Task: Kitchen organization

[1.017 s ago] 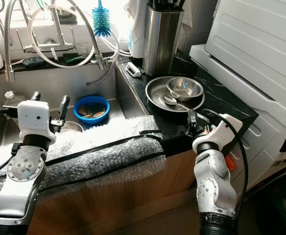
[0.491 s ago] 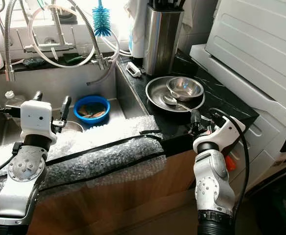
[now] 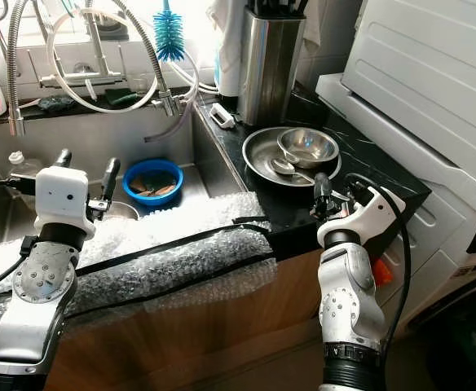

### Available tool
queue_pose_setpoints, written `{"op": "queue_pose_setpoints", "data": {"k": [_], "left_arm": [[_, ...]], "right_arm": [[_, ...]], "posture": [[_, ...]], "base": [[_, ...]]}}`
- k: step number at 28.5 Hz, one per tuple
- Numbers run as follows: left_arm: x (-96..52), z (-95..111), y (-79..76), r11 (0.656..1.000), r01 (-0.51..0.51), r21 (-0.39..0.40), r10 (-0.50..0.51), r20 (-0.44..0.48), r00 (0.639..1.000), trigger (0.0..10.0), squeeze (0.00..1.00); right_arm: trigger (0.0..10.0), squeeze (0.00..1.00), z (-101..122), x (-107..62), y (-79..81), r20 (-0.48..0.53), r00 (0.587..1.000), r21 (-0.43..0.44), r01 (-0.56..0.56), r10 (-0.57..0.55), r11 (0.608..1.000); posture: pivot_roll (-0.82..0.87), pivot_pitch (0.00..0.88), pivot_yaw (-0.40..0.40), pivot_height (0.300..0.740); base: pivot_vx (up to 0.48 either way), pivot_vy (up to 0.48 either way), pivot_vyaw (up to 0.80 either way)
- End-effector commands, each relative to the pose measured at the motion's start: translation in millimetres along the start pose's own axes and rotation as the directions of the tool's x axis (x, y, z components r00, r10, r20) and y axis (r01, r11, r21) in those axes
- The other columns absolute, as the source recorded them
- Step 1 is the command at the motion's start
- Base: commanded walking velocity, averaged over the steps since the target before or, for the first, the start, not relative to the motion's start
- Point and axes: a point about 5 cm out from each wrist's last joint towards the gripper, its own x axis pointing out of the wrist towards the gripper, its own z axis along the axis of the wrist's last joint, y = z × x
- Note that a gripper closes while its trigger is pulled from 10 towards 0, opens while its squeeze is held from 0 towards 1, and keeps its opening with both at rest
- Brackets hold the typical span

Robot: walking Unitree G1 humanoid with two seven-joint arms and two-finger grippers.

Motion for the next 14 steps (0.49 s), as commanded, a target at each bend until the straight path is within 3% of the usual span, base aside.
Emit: {"op": "queue_pose_setpoints", "data": {"k": [1,5,6,9,10,11,12,13,14], "left_arm": [[3.1,2.4,-3.5,0.999,0.023,0.023,-0.023,0.017,1.000,10.0,0.00],[3.4,2.3,-4.2,0.999,0.028,0.027,-0.028,0.019,0.999,10.0,0.00],[3.5,2.3,-4.3,0.999,0.029,0.028,-0.029,0.020,0.999,10.0,0.00],[3.6,2.1,-4.9,0.999,0.030,0.030,-0.031,0.022,0.999,10.0,0.00],[3.7,2.2,-5.1,0.999,0.030,0.032,-0.031,0.023,0.999,10.0,0.00],[3.6,2.2,-5.1,0.999,0.031,0.033,-0.032,0.024,0.999,10.0,0.00],[3.7,2.3,-4.9,0.999,0.032,0.036,-0.033,0.025,0.999,10.0,0.00],[3.7,2.3,-4.9,0.999,0.032,0.036,-0.033,0.025,0.999,10.0,0.00],[3.9,2.1,-4.4,0.999,0.035,0.040,-0.036,0.024,0.999,10.0,0.00]], "right_arm": [[10.0,0.00,-0.1,1.8,0.9,0.000,1.000,0.006,0.000,0.000,1.000],[9.6,0.00,-1.3,1.9,-0.8,-0.002,1.000,0.014,0.008,-0.008,1.000],[7.3,0.00,-1.7,1.9,-0.9,-0.003,1.000,0.014,0.010,-0.010,1.000],[7.8,0.00,-4.2,2.2,-1.3,-0.013,1.000,0.016,0.019,-0.019,1.000],[6.0,0.00,-5.2,2.6,-0.5,-0.015,1.000,0.021,0.021,-0.020,1.000],[6.0,0.00,-5.6,2.6,-0.1,-0.015,1.000,0.022,0.020,-0.020,1.000],[4.9,0.00,-5.8,2.8,0.6,-0.014,1.000,0.026,0.019,-0.019,0.999],[4.9,0.00,-5.8,2.8,0.6,-0.014,1.000,0.026,0.019,-0.019,0.999],[3.9,0.00,-6.2,3.3,1.3,-0.013,1.000,0.007,0.016,-0.016,1.000]], "posture": [[-0.03,0.000,-0.057,0.727],[-0.03,0.000,-0.058,0.727],[-0.03,0.000,-0.058,0.727],[-0.03,0.000,-0.057,0.727],[-0.03,0.000,-0.056,0.727],[-0.03,0.000,-0.056,0.727],[-0.03,0.000,-0.054,0.727],[-0.03,0.000,-0.054,0.727],[-0.03,0.000,-0.054,0.727]], "base": [[0.000,0.000,0.00],[0.000,0.000,0.00],[0.000,0.000,0.00],[0.000,0.000,0.00],[0.000,0.000,0.00],[0.000,0.000,0.00],[0.000,0.000,0.00],[0.000,0.000,0.00],[0.000,0.000,0.00]]}}
